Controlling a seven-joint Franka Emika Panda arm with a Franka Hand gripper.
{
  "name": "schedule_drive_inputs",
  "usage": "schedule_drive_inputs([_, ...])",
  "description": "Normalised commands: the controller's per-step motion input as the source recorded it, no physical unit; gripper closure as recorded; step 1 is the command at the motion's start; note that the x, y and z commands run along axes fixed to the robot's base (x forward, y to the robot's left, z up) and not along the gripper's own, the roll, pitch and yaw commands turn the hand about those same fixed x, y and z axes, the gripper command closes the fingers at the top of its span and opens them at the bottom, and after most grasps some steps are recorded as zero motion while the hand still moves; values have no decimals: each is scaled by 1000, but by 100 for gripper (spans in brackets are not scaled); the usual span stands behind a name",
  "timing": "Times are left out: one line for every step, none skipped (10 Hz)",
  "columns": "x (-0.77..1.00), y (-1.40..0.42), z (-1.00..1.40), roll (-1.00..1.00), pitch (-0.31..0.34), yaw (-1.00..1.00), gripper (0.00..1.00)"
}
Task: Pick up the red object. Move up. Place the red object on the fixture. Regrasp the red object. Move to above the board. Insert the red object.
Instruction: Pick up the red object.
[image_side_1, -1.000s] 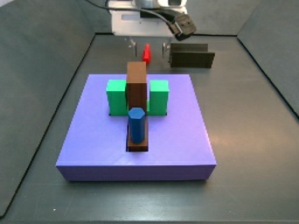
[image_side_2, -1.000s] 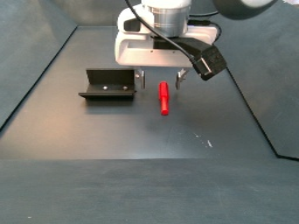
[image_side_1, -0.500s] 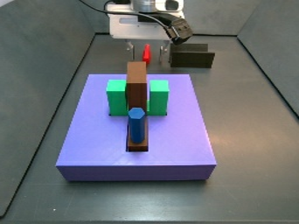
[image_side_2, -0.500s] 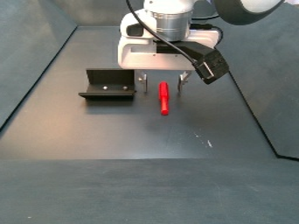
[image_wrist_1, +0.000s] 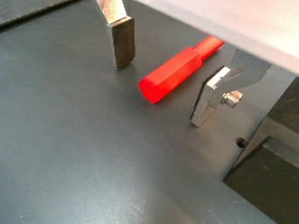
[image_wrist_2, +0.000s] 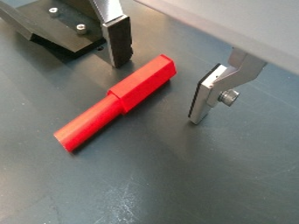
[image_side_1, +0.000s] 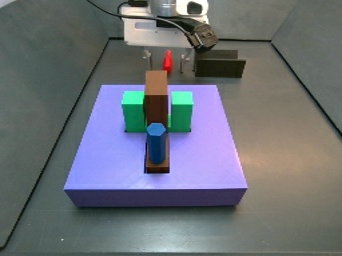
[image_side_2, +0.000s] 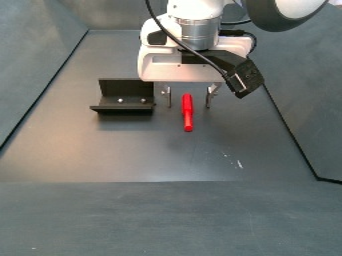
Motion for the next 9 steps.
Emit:
schedule_drive_inputs([-3,-26,-117,-70,-93,0,0])
schedule_drive_inputs([0,0,0,0,0,0,0])
schedule_drive_inputs([0,0,0,0,0,0,100])
schedule_drive_inputs([0,0,0,0,0,0,100])
schedule_drive_inputs([0,0,0,0,0,0,100])
schedule_drive_inputs([0,0,0,0,0,0,100])
schedule_drive_inputs([0,0,0,0,0,0,100])
schedule_drive_inputs([0,0,0,0,0,0,100])
schedule_drive_inputs([0,0,0,0,0,0,100])
